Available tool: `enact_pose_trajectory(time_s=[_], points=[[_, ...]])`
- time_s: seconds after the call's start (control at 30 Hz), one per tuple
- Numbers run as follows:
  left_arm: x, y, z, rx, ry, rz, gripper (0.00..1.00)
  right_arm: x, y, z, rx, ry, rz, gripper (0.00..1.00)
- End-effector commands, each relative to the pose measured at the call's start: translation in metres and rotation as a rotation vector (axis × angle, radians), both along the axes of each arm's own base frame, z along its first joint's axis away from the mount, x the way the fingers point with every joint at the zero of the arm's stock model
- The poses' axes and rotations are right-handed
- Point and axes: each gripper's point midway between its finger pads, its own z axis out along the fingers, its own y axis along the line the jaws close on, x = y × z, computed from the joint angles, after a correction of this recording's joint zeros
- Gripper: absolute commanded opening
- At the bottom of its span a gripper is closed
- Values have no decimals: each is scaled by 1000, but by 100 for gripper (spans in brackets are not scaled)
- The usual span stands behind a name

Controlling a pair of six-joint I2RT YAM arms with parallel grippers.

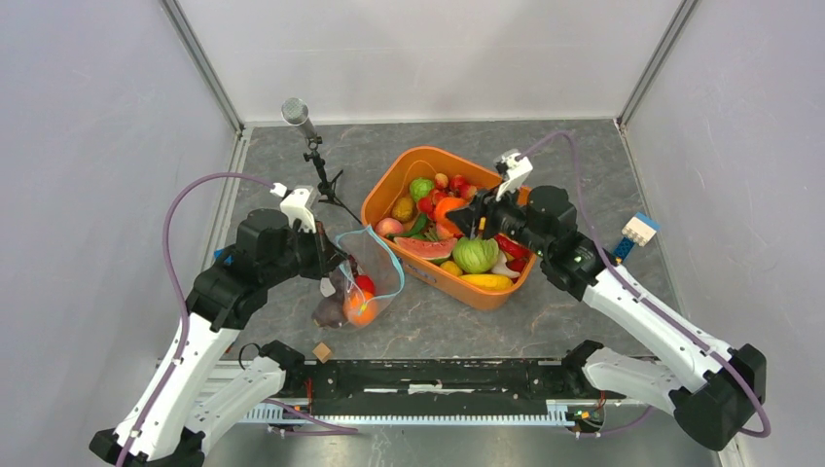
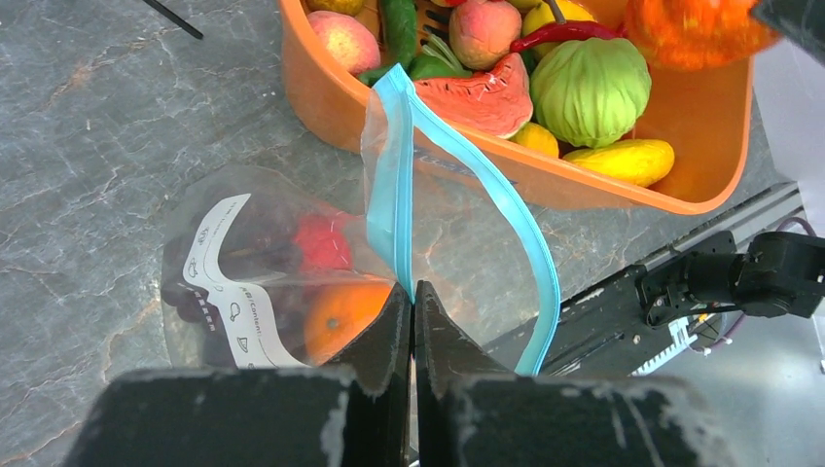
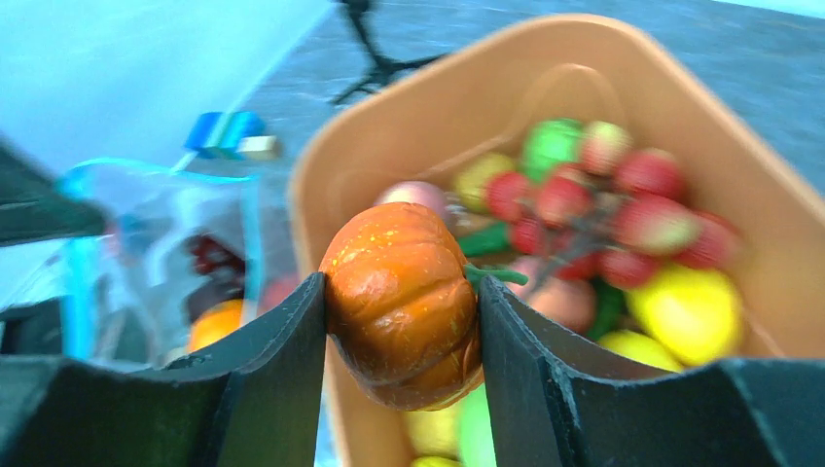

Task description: Place the food in the zip-top bag and seal the zipper

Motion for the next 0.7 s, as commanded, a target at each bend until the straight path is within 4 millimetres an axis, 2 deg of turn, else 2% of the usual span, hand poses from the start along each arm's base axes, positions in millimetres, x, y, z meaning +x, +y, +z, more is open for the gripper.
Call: enact_pose_trajectory(time_s=[0.0, 0.1, 0.17, 0.23, 0.33, 0.53, 0.67], points=[[3, -12, 13, -62, -37, -42, 2, -39, 57, 52, 168, -105, 239, 26], [2, -12, 15, -67, -40, -40, 2, -62, 89, 62, 227, -107, 357, 26], [2, -12, 16, -70, -41, -40, 2, -76, 107, 62, 249, -97, 424, 27], [1, -12, 17, -72, -43, -40, 2, -82, 121, 57, 248, -82, 452, 27], [1, -12, 17, -75, -40, -38, 2, -84, 137, 44, 220, -53, 467, 28], [2, -12, 19, -78, -44, -33, 2, -98, 162, 29, 193, -23, 547, 32], [-1, -16, 28, -109, -57, -49, 2, -93, 177, 10, 144, 15, 555, 34]])
